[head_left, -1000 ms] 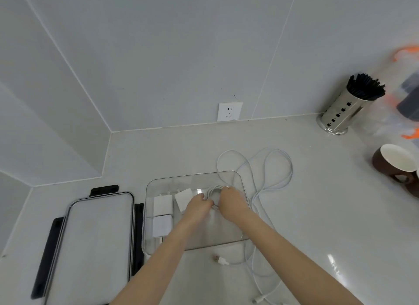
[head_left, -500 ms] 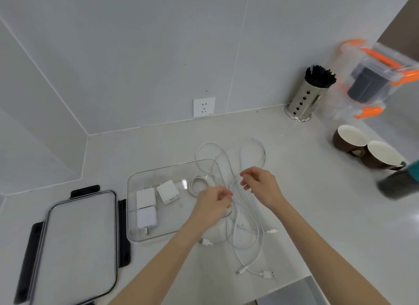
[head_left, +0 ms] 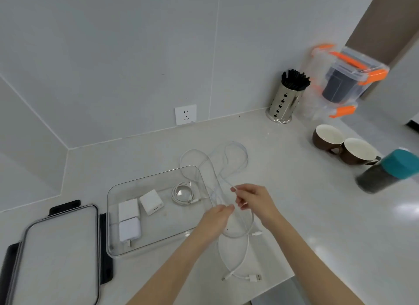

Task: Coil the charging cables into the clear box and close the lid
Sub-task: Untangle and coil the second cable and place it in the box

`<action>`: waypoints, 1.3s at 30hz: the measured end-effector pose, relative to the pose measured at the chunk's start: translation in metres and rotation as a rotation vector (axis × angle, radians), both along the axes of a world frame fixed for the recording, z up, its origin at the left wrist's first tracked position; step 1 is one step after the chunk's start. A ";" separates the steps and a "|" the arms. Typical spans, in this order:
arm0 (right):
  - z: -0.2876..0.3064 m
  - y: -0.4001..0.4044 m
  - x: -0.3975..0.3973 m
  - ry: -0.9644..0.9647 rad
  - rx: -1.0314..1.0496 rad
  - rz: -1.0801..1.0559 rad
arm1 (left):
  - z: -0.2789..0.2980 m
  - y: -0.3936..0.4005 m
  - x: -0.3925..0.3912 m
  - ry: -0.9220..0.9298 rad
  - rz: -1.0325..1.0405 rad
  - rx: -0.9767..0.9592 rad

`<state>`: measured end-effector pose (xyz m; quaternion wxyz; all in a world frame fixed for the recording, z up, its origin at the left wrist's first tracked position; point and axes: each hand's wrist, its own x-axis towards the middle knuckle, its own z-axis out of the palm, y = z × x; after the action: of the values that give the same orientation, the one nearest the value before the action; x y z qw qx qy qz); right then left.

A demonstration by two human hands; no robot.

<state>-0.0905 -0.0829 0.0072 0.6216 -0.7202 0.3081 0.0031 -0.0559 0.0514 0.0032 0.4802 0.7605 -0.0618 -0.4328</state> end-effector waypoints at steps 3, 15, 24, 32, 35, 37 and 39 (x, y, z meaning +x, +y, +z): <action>0.030 -0.009 -0.004 -0.096 0.089 -0.029 | 0.006 -0.007 0.000 0.090 0.144 -0.140; 0.045 -0.014 -0.011 -0.095 -0.027 0.313 | 0.035 -0.027 0.037 -0.056 0.339 -0.275; 0.026 -0.028 0.008 0.005 0.374 0.110 | 0.060 -0.021 0.041 -0.167 0.263 -0.493; 0.032 -0.065 0.073 -0.276 1.101 -0.405 | 0.068 -0.008 0.004 -0.017 0.045 -0.481; 0.054 -0.075 0.091 -0.287 1.000 -0.402 | 0.063 -0.006 0.000 -0.021 -0.027 -0.395; 0.070 -0.076 0.097 -0.290 0.902 -0.292 | 0.062 -0.005 0.005 0.080 0.019 -0.360; 0.086 -0.074 0.098 -0.332 0.810 -0.178 | 0.061 -0.004 0.013 0.203 0.091 -0.343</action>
<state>0.0076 -0.1565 0.0930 0.8924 -0.3800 0.2389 -0.0458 -0.0427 0.0476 0.0639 0.6257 0.6219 -0.0514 -0.4681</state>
